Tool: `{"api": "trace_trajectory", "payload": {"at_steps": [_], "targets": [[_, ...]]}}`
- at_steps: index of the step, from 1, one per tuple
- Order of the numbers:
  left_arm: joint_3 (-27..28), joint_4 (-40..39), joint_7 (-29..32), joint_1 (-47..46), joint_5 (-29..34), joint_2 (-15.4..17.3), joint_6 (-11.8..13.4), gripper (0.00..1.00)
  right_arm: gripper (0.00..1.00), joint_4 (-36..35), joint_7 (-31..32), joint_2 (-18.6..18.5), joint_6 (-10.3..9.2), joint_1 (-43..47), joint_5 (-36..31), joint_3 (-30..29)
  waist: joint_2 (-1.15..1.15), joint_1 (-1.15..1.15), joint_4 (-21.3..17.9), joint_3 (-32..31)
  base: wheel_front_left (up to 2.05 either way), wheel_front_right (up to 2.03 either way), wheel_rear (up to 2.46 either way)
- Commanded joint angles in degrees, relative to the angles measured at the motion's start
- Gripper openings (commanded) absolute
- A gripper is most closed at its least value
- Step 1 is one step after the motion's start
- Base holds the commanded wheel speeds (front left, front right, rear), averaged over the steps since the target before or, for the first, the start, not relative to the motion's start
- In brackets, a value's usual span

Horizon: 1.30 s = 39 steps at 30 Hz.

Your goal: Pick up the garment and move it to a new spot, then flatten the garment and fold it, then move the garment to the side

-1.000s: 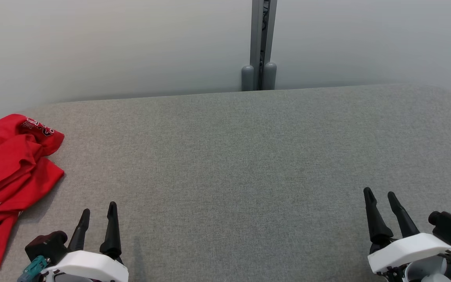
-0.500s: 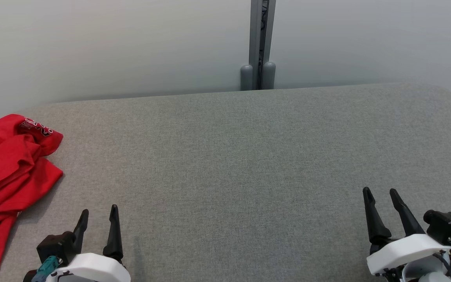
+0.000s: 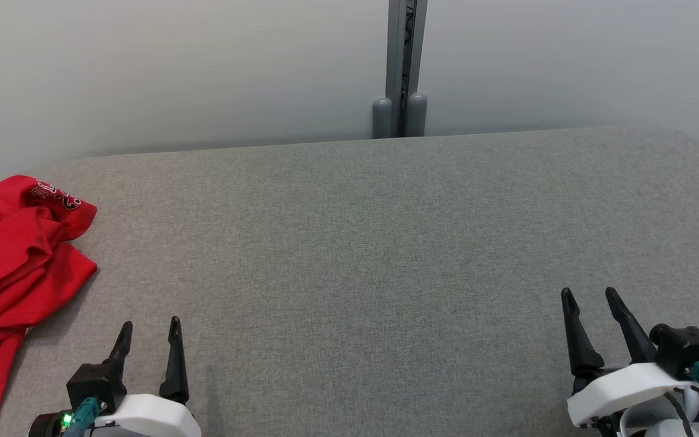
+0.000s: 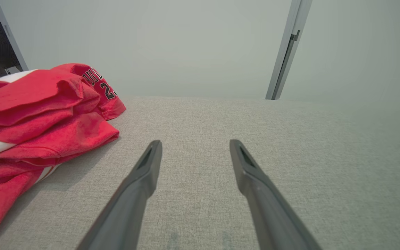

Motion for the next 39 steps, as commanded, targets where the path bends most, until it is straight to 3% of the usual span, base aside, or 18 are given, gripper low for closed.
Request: {"api": "trace_trajectory", "payload": {"at_steps": [1,21,26,33,39], "targets": [[0.1,-0.1,-0.6,-0.7,1.3,0.4,0.3,1.00,1.00,0.0,-0.7,-0.3,0.10,-0.6,-1.4,0.0,0.00,0.00,0.0,0.0,0.00,0.00,0.00],[0.9,0.1,-2.6,0.6,9.3,0.0,0.7,1.00,1.00,0.8,-2.8,-0.3,0.11,0.2,-9.3,-0.1,0.00,0.00,0.3,-0.2,0.00,0.00,0.00],[1.1,-0.1,-2.5,0.8,8.8,-0.2,0.7,1.00,1.00,0.9,-2.7,-0.2,0.11,0.6,-9.2,-0.3,0.00,0.00,0.7,-0.1,0.00,0.00,0.00],[1.6,0.0,-2.5,0.4,8.7,-0.3,0.6,1.00,1.00,0.7,-2.7,-0.3,0.11,0.3,-8.8,0.3,0.00,0.00,3.9,0.4,0.00,0.00,0.00],[2.2,0.4,-2.5,0.5,8.4,-0.4,0.7,1.00,1.00,0.9,-2.7,-0.2,0.11,0.3,-8.1,1.3,0.00,0.00,8.9,0.6,0.00,0.00,0.00]]}}
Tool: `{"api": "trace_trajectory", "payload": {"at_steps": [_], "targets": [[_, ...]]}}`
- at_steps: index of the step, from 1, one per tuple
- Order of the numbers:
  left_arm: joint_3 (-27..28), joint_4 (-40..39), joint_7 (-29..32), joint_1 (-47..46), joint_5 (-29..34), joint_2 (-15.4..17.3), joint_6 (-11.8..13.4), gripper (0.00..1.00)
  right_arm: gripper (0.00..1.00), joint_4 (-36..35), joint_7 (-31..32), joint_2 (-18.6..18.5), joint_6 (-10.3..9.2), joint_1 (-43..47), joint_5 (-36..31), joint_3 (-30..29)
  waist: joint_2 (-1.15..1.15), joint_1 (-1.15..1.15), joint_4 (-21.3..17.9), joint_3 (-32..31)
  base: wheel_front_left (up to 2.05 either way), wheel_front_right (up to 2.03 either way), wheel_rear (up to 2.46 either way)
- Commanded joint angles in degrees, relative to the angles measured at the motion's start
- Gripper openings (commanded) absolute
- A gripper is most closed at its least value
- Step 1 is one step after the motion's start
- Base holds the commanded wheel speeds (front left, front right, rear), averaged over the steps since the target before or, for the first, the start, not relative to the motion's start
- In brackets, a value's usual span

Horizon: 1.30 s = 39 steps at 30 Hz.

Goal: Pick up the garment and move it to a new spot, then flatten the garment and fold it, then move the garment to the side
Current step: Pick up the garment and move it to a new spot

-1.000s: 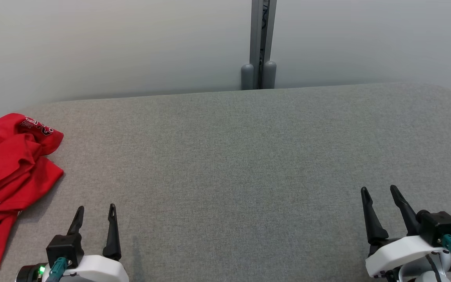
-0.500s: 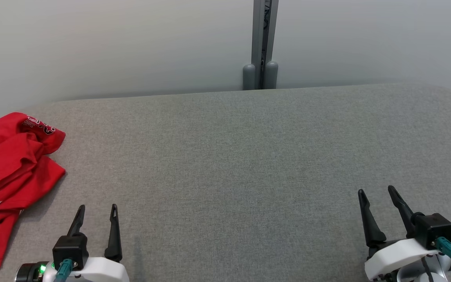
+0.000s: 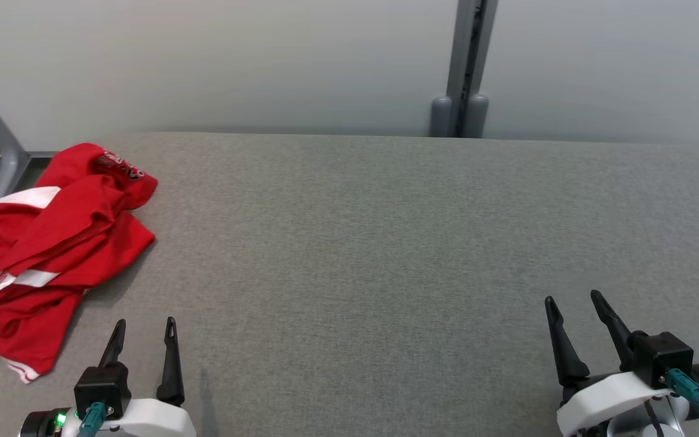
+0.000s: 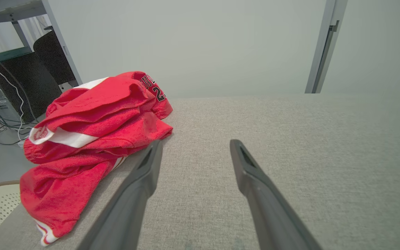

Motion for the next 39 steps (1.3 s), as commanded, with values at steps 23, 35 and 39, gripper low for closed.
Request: {"api": "trace_trajectory", "payload": {"at_steps": [23,35,39], "targets": [[3.7,0.3,-0.1,1.6,-1.1,0.0,0.5,1.00,1.00,0.7,-0.4,-0.4,0.04,-0.4,1.5,3.2,0.00,0.00,19.4,1.3,0.00,0.00,0.00],[4.9,2.4,-0.1,-3.6,-3.2,0.1,-1.6,1.00,1.00,0.8,-0.4,-2.2,0.04,-2.9,1.9,4.7,0.00,0.00,17.0,5.9,0.00,0.00,0.00],[6.6,2.6,-0.1,-8.5,-2.7,0.4,-2.2,1.00,1.00,-0.3,-0.4,-3.9,0.05,-4.3,1.6,5.6,0.00,0.00,15.1,9.7,0.00,0.00,0.00]]}}
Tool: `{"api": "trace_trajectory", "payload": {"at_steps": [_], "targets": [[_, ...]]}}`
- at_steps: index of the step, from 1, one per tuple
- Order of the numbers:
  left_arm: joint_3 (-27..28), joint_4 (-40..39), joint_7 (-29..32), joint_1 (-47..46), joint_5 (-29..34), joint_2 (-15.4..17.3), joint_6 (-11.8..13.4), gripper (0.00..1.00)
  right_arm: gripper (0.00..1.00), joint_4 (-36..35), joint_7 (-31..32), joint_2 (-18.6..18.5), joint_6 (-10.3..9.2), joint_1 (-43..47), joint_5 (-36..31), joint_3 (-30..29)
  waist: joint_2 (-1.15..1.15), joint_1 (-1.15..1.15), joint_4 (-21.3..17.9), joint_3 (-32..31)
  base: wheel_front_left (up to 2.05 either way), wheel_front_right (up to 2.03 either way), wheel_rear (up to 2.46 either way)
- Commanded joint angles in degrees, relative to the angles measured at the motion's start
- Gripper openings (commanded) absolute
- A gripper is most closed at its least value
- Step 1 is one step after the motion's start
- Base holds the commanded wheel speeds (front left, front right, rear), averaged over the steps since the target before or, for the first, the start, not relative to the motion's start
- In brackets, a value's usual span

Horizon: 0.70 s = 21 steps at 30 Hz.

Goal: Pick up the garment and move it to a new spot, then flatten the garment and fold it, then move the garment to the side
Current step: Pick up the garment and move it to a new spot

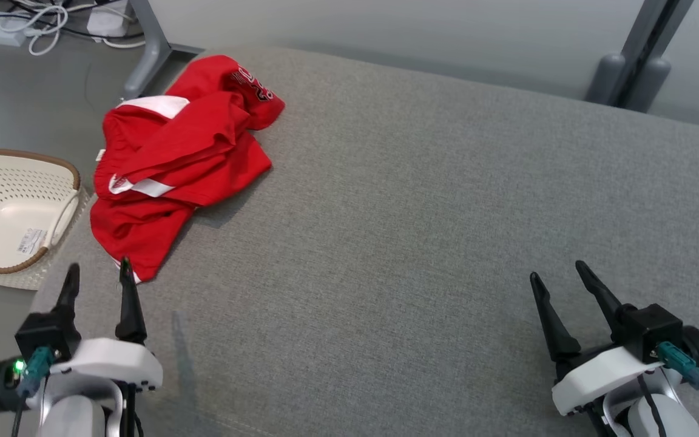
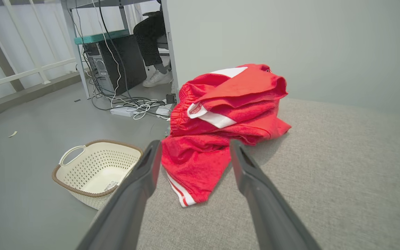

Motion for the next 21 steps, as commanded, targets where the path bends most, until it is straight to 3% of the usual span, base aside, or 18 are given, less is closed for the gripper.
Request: {"api": "trace_trajectory", "payload": {"at_steps": [1,9,21], "targets": [[0.3,0.4,0.0,-2.2,0.6,0.7,-0.6,1.00,1.00,-0.5,-0.3,-0.9,0.01,-0.8,-0.2,0.2,0.00,0.00,-2.0,3.0,0.00,0.00,0.00],[0.3,8.5,0.0,-16.4,2.4,6.3,-4.0,1.00,1.00,-2.2,-0.3,-4.3,0.00,-4.1,0.4,1.0,0.00,0.00,-5.7,10.1,0.00,0.00,0.00],[-2.4,28.8,1.2,-33.9,5.2,14.5,-5.3,1.00,1.00,-1.1,-0.2,-4.9,0.00,-6.0,1.9,2.5,0.00,0.00,-10.8,14.9,0.00,0.00,0.00]]}}
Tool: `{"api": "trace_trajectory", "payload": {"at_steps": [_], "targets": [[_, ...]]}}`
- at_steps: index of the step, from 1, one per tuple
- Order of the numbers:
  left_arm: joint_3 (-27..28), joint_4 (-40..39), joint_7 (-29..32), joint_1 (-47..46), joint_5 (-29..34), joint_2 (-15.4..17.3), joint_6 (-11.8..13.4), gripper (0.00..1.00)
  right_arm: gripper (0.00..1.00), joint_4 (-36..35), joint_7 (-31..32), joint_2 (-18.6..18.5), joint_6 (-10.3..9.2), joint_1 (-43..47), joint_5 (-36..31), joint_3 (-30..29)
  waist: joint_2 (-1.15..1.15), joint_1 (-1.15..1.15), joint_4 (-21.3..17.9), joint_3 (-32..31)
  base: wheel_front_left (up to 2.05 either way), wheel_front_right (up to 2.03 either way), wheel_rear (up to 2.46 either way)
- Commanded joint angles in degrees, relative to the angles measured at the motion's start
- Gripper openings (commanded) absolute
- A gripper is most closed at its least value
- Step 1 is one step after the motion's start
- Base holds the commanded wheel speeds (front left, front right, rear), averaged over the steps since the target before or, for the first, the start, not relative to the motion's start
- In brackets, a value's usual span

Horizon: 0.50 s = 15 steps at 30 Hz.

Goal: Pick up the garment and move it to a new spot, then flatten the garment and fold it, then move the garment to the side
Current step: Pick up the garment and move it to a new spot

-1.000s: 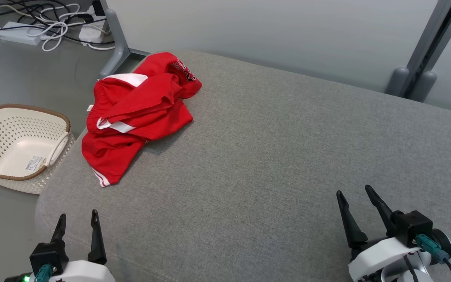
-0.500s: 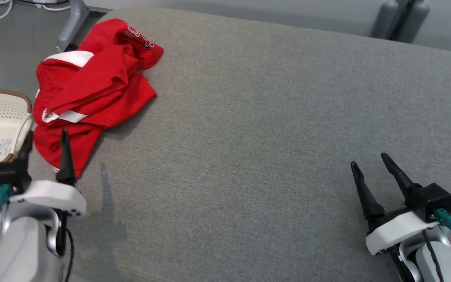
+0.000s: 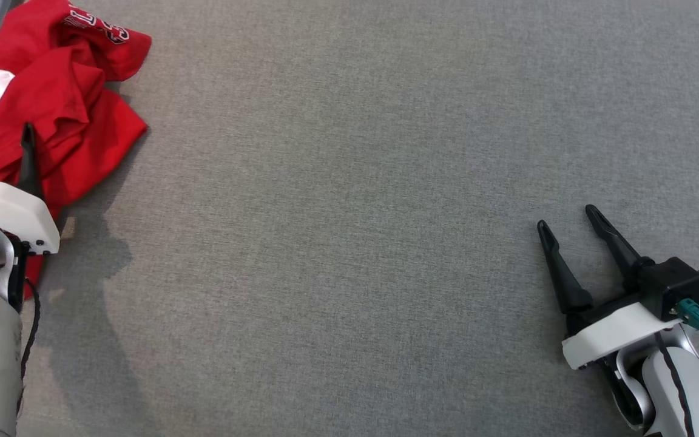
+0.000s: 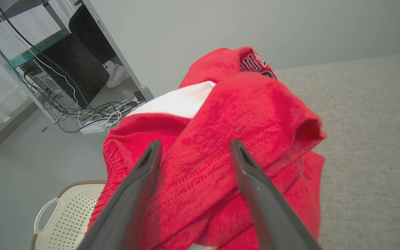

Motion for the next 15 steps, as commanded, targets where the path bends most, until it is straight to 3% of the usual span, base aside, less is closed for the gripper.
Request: {"api": "trace_trajectory", "payload": {"at_steps": [1,10,12,15], "targets": [[-0.2,2.1,1.0,-2.1,0.3,0.8,-0.1,1.00,1.00,1.2,0.0,-0.6,-0.02,0.2,0.4,-0.1,0.00,0.00,-1.2,1.1,0.00,0.00,0.00],[0.2,14.2,12.1,-8.0,-0.7,2.4,1.9,1.00,1.00,2.6,0.1,-0.5,-0.02,-0.5,1.2,0.6,0.00,0.00,-3.4,1.8,0.00,0.00,0.00],[0.4,15.3,12.6,-8.6,-1.5,2.4,1.4,0.00,1.00,2.7,0.1,-0.4,-0.02,-0.7,1.4,0.5,0.00,0.00,-3.8,1.8,0.00,0.00,0.00],[0.3,15.7,10.6,-9.7,-1.9,2.3,0.9,0.00,1.00,2.9,0.1,0.2,-0.02,-0.4,1.8,0.3,0.00,0.00,-4.3,0.8,0.00,0.00,0.00]]}}
